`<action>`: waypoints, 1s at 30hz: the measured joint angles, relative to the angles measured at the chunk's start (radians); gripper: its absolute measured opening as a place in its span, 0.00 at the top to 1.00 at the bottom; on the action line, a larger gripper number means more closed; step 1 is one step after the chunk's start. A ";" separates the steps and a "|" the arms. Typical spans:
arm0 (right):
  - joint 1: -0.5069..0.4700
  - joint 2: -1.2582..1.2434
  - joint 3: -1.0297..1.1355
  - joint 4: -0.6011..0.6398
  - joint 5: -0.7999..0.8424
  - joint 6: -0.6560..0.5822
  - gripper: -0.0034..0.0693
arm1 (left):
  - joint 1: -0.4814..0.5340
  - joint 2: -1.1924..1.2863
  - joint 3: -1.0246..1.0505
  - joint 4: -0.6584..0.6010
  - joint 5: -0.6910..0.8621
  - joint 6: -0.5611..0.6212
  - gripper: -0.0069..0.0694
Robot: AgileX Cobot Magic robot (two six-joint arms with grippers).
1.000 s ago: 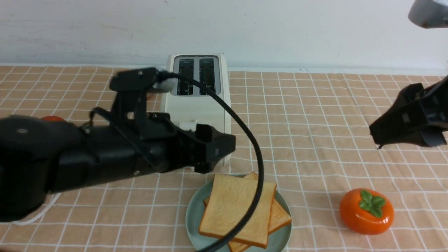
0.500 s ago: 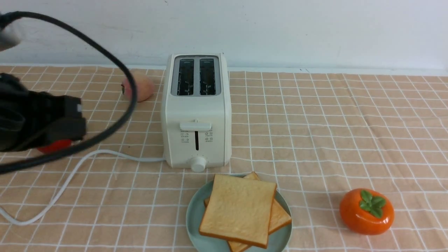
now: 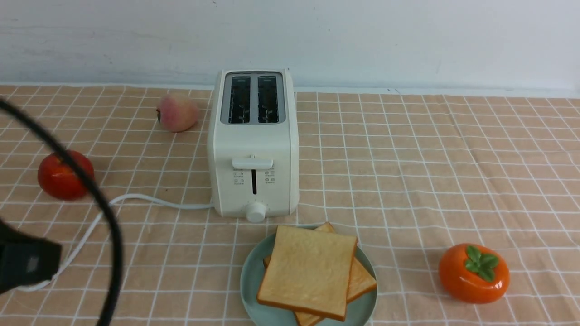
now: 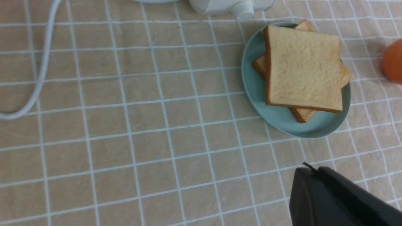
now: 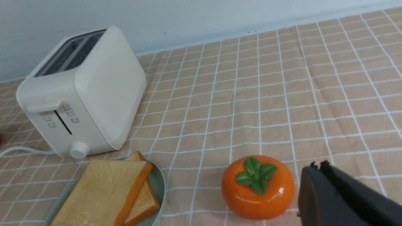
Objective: Take toasted bread from bread machine on light coffee tablecloth place on plate.
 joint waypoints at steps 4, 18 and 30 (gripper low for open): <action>0.000 -0.081 0.062 -0.059 -0.002 0.031 0.95 | 0.000 -0.146 0.082 0.027 -0.011 -0.093 0.93; 0.000 -0.136 0.082 -0.185 0.005 0.041 0.92 | 0.000 -0.422 0.189 0.031 0.055 -0.396 0.93; 0.000 -0.137 0.083 -0.185 0.005 0.041 0.91 | 0.000 -0.422 0.189 0.033 0.065 -0.400 0.93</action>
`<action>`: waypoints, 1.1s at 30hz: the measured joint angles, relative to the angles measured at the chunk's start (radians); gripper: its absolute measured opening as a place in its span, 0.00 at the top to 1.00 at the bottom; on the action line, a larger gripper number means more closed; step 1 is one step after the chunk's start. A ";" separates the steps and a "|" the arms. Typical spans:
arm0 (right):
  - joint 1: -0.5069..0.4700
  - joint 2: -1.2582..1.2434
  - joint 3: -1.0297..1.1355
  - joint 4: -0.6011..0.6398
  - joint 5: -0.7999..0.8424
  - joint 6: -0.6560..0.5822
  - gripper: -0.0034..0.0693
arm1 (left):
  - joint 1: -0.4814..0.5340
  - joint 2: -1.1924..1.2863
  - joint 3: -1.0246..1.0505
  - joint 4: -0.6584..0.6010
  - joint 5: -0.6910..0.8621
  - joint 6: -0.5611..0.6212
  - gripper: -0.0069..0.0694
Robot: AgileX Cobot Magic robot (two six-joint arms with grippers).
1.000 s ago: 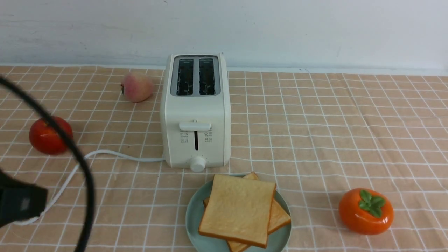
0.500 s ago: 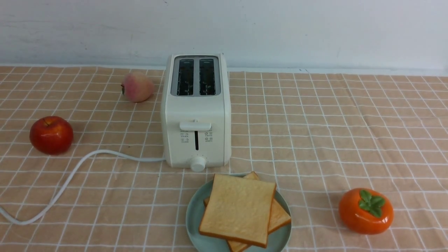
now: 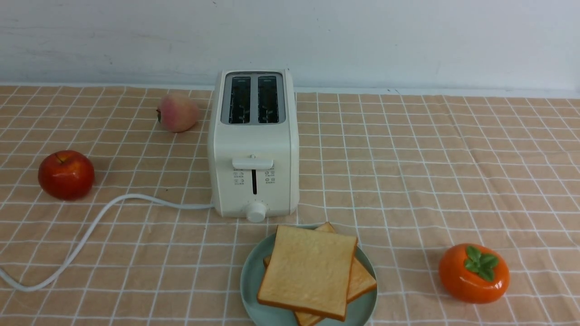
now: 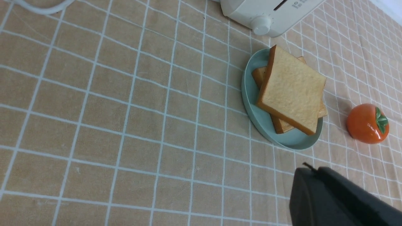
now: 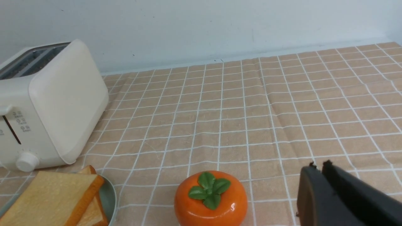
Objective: Take toasted bread from bread machine on light coffee tablecloth place on plate.
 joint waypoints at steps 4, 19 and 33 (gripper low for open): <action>0.000 0.000 0.000 0.000 0.000 0.000 0.90 | -0.001 -0.001 0.024 0.026 -0.019 0.021 0.93; 0.000 0.000 0.000 -0.001 0.000 0.000 0.88 | 0.115 -0.267 0.653 0.087 -0.920 0.432 0.93; 0.000 0.000 0.000 -0.003 0.000 0.000 0.86 | 0.256 -0.268 0.739 0.133 -0.724 0.397 0.92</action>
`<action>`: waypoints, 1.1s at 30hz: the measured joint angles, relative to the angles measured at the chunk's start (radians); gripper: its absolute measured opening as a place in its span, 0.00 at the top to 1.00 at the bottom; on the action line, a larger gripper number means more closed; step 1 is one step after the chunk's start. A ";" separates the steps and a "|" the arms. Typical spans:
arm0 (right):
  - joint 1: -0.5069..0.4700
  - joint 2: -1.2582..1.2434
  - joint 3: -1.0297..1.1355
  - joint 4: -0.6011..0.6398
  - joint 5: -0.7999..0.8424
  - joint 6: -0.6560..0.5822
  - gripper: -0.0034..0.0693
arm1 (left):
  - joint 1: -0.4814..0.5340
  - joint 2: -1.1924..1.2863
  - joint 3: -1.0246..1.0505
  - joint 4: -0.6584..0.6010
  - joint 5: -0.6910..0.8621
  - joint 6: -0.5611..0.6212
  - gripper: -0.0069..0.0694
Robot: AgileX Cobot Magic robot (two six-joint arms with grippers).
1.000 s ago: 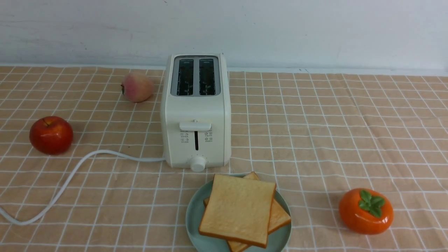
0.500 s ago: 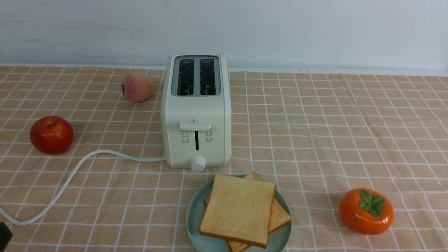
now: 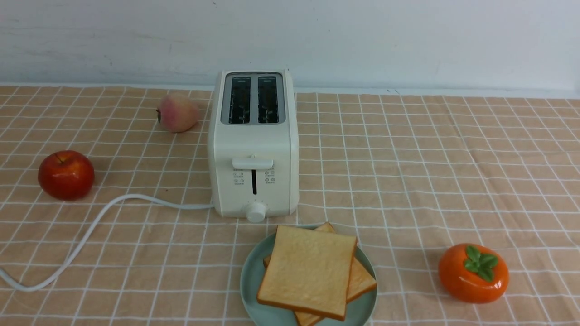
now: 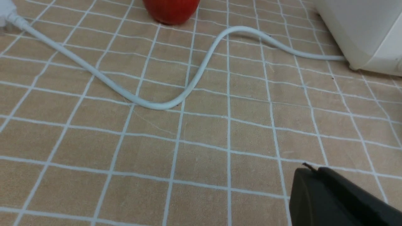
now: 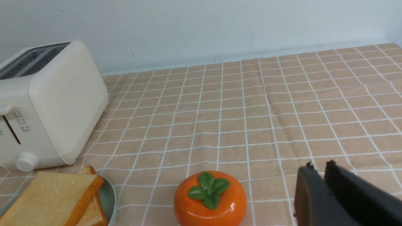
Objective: Take toasted bread from bread machine on light coffee tablecloth place on plate.
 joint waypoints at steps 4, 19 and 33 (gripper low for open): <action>0.000 0.000 0.000 0.000 0.000 0.000 0.85 | 0.000 0.000 0.000 0.001 0.000 -0.003 0.91; 0.000 0.000 0.000 0.000 0.000 0.000 0.83 | 0.000 0.000 0.000 0.001 0.000 -0.003 0.90; 0.000 0.000 0.000 0.000 0.000 0.000 0.81 | 0.000 0.000 0.000 0.001 0.000 -0.003 0.88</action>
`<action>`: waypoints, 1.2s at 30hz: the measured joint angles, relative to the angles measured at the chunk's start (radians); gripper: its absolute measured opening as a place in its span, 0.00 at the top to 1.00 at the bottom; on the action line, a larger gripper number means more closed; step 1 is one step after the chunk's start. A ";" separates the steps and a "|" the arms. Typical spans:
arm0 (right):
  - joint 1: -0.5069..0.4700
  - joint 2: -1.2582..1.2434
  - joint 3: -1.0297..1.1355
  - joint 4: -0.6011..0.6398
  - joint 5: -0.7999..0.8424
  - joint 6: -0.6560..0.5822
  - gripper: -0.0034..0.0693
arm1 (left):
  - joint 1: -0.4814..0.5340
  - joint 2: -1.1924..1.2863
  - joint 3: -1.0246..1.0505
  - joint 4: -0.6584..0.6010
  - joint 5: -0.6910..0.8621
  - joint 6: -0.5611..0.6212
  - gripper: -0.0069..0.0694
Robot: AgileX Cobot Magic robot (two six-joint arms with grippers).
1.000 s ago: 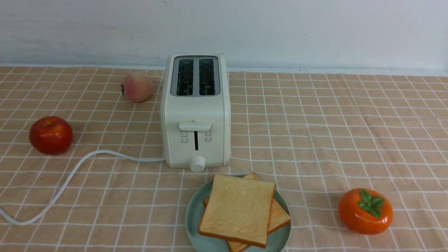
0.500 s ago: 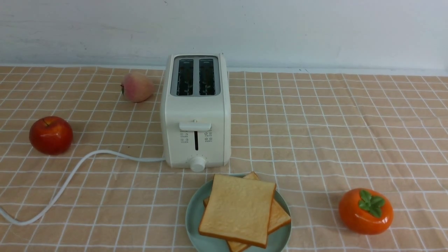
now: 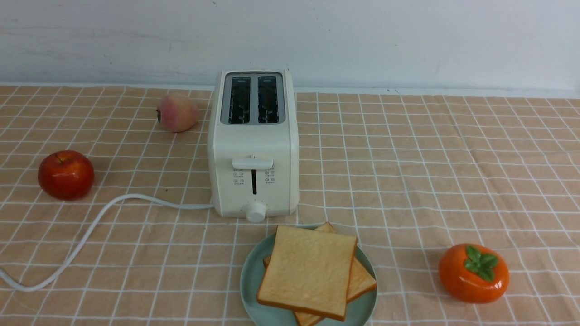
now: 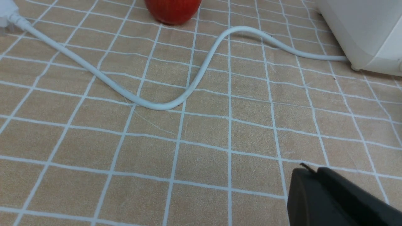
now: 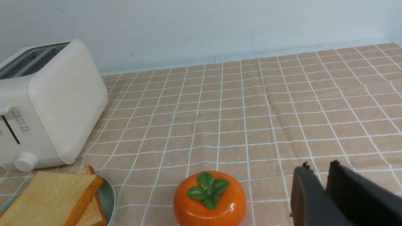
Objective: Take toasted bread from bread machine on light coffee tablecloth place on plate.
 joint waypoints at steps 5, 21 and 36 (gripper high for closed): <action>0.000 0.000 0.000 -0.012 0.000 0.000 0.80 | 0.000 0.000 0.000 0.000 0.000 0.000 0.88; -0.315 0.000 0.164 0.454 -0.221 -0.612 0.78 | 0.000 0.000 0.000 0.000 -0.001 0.000 0.86; -0.453 -0.022 0.284 0.587 -0.190 -0.656 0.76 | 0.000 0.000 0.000 -0.001 -0.001 0.000 0.83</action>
